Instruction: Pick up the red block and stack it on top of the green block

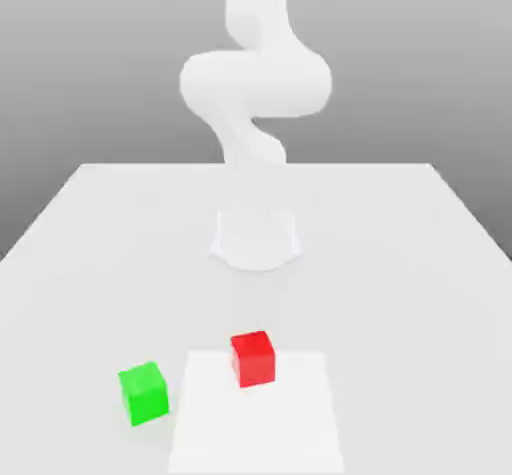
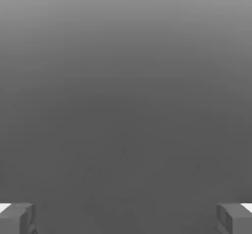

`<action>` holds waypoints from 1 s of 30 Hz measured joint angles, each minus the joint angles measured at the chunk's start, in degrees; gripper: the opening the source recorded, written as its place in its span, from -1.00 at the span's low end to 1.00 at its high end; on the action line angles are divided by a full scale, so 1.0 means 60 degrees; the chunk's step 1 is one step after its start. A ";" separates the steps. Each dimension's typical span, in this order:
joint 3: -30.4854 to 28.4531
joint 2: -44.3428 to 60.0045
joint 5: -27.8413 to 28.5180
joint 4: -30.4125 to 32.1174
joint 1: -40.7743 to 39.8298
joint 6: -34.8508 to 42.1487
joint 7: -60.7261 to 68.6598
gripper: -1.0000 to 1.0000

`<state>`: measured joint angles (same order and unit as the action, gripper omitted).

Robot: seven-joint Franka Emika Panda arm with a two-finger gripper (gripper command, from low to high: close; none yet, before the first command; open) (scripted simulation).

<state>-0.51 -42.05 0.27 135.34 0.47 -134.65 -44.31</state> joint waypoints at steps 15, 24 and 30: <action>-0.0664 0.4824 0.0210 0.4257 0.0501 -0.3529 0.1998 0.00; -0.0259 0.8607 -0.0552 0.4819 0.0276 -0.6533 0.3050 0.00; -0.0180 0.8822 -0.0567 0.4790 0.0199 -0.6708 0.3055 -1.00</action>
<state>-1.59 10.88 -3.13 164.08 1.66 -174.90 -25.98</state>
